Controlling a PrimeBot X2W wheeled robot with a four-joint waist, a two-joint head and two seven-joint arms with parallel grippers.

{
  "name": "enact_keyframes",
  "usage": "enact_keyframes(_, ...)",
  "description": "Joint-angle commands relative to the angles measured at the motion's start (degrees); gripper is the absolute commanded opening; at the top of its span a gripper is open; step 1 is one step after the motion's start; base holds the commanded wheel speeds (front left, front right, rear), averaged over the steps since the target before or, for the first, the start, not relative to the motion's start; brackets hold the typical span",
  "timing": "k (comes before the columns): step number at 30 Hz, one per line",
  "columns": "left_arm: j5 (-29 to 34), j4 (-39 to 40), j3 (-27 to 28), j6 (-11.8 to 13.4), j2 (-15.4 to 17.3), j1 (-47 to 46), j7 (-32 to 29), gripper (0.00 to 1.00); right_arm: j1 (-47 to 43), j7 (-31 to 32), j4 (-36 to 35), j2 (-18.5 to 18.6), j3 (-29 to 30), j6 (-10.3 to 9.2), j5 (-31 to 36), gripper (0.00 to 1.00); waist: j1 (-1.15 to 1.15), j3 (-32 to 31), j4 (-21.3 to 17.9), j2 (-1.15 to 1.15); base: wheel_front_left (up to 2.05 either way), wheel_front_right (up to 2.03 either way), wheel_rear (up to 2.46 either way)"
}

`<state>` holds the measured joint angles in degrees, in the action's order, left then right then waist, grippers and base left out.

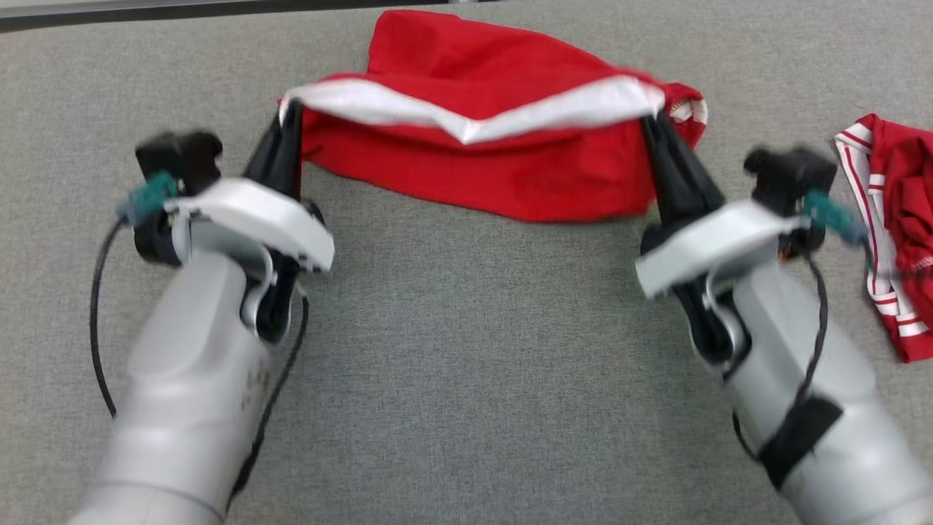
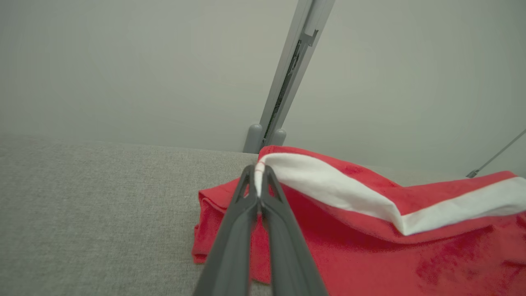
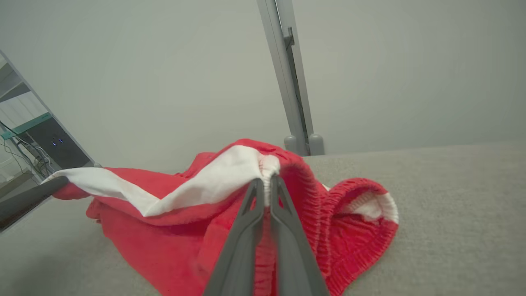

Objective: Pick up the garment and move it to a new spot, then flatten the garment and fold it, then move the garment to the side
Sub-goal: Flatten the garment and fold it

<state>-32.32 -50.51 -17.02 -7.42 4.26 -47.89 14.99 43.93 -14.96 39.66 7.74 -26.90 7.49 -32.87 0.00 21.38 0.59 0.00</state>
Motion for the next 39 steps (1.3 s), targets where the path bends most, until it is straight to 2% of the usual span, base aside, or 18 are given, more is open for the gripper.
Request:
enact_keyframes(1, -0.32, 1.43, 0.84, -0.08, 0.07, 2.07, 0.23, 0.00, -2.97, -0.25, -2.05, 0.30, 0.41, -0.01, 0.69, 0.00, 0.00, -0.10, 0.03, 0.00, 0.00, 0.00, 0.00)
enact_keyframes(8, 2.33, 12.83, 4.17, -0.08, 1.46, 16.29, 0.23, 0.00, -20.95, -0.26, -15.64, 1.34, 4.08, -0.02, 4.90, 0.00, 0.00, -2.90, 0.21, 0.00, 0.00, 0.00, 0.00)
enact_keyframes(16, 7.20, 26.21, 6.49, 0.11, 4.31, 33.53, 0.23, 0.00, -40.17, -0.27, -28.28, 0.20, 6.27, -0.02, 8.83, 0.00, 0.00, -9.27, -0.23, 0.00, 0.00, 0.00, 0.00)
enact_keyframes(19, 7.88, 29.40, 6.95, 0.85, 5.15, 37.47, 0.23, 0.00, -43.96, -0.26, -30.40, 0.23, 5.75, -0.02, 9.59, 0.00, 0.00, -10.88, -0.56, 0.00, 0.00, 0.00, 0.00)
enact_keyframes(23, 7.01, 37.14, 7.82, 3.44, 6.07, 47.04, -1.78, 0.00, -52.23, -0.27, -33.38, 1.65, 4.73, -0.02, 10.13, 0.00, 0.00, -14.72, -1.20, 0.00, 0.00, 0.00, 0.00)
enact_keyframes(29, 6.84, 47.18, 8.80, 7.14, 7.24, 54.78, -5.83, 0.00, -58.34, 0.73, -37.38, 3.03, 5.32, -0.02, 10.50, 0.00, 0.00, -16.65, -1.74, 0.00, 0.00, 0.00, 0.00)
enact_keyframes(33, 6.81, 53.77, 9.25, 9.10, 7.94, 57.95, -8.59, 0.00, -60.62, 1.90, -39.76, 2.41, 5.69, -0.02, 10.43, 0.00, 0.00, -16.81, -2.50, 0.00, 0.00, 0.00, 0.00)
enact_keyframes(36, 7.05, 56.52, 9.27, 9.49, 8.70, 57.59, -10.05, 0.00, -60.28, 2.57, -40.17, 1.70, 5.81, -0.02, 10.36, 0.00, 0.00, -16.11, -3.20, 0.00, 0.00, 0.00, 0.00)
enact_keyframes(39, 7.77, 57.15, 8.23, 8.50, 9.54, 53.92, -11.56, 0.00, -58.10, 3.09, -39.92, 0.28, 6.76, -0.02, 9.68, 0.00, 0.00, -14.51, -3.80, 0.00, 0.00, 0.00, 0.00)
